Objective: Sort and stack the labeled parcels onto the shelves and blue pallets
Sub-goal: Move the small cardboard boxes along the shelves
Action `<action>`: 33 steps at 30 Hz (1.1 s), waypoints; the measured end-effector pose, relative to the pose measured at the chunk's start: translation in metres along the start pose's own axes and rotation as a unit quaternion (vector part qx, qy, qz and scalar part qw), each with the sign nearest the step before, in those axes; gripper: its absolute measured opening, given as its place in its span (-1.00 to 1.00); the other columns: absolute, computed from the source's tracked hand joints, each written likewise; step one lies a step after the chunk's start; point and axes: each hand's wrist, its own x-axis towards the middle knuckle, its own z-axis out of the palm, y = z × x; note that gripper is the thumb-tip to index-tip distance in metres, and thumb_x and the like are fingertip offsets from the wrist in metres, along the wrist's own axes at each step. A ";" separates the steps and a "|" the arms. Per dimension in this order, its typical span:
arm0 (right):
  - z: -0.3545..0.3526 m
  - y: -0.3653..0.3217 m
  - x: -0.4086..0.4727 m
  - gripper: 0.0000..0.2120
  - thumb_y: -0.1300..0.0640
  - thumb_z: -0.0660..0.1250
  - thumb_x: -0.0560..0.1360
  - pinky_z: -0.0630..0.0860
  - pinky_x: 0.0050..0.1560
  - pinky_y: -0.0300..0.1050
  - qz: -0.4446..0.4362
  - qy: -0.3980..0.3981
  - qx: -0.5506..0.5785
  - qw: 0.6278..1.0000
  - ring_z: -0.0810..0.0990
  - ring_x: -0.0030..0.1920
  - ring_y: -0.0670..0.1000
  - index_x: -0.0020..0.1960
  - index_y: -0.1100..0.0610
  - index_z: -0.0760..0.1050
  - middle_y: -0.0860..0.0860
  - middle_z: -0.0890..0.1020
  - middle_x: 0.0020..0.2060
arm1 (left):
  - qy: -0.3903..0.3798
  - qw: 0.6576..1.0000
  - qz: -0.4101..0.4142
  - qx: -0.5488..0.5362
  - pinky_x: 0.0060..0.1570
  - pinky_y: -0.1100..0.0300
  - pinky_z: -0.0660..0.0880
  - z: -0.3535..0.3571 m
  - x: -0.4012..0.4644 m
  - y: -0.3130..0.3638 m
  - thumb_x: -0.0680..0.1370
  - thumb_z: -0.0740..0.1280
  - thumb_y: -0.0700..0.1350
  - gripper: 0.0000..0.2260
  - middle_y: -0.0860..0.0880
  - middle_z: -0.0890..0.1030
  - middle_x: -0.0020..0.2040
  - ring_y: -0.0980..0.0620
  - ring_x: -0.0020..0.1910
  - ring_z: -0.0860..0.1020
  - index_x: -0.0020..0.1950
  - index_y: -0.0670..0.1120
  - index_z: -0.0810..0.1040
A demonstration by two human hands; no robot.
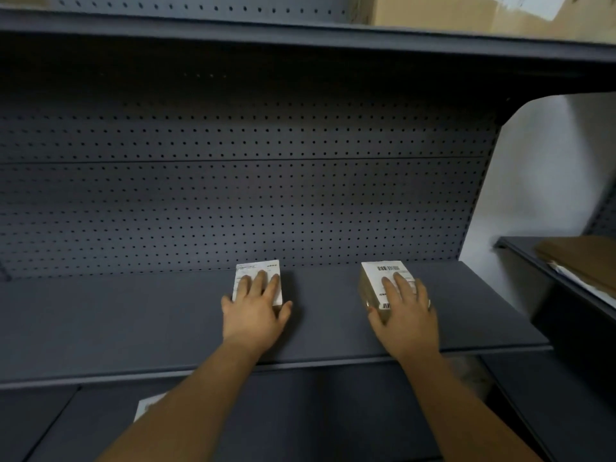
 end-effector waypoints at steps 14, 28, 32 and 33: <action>0.001 -0.010 -0.003 -0.44 -0.08 0.42 0.40 0.46 0.04 0.24 -0.059 0.126 0.019 0.990 0.33 0.35 0.25 0.35 0.07 0.46 0.00 0.48 0.36 | -0.005 1.000 0.003 -0.001 0.26 -0.13 0.27 -0.012 -0.013 0.009 0.60 0.05 0.22 -0.50 0.07 0.13 0.55 -0.01 0.50 0.08 0.52 0.12 0.18; -0.049 -0.074 -0.027 -0.47 -0.15 0.39 0.41 0.49 0.01 0.19 -0.115 0.179 0.038 0.976 0.36 0.36 0.23 0.31 0.05 0.50 -0.04 0.51 0.33 | 0.057 0.998 0.027 -0.007 0.35 -0.10 0.21 -0.082 -0.046 -0.012 0.60 -0.03 0.28 -0.46 0.11 0.05 0.58 0.05 0.54 -0.02 0.55 0.14 0.09; -0.063 -0.118 -0.041 -0.47 -0.19 0.37 0.40 0.50 0.01 0.19 -0.140 0.195 0.044 0.970 0.37 0.36 0.21 0.30 0.02 0.50 -0.07 0.52 0.32 | 0.070 0.997 0.018 -0.008 0.36 -0.08 0.18 -0.104 -0.060 -0.042 0.60 -0.02 0.27 -0.46 0.12 0.01 0.58 0.06 0.54 -0.05 0.56 0.15 0.06; -0.065 -0.132 -0.046 -0.47 -0.20 0.37 0.40 0.51 0.00 0.18 -0.148 0.198 0.045 0.968 0.38 0.36 0.20 0.30 0.02 0.50 -0.08 0.52 0.31 | 0.074 0.997 0.014 -0.005 0.37 -0.08 0.18 -0.108 -0.066 -0.053 0.60 -0.01 0.27 -0.46 0.12 0.01 0.58 0.06 0.55 -0.05 0.56 0.15 0.05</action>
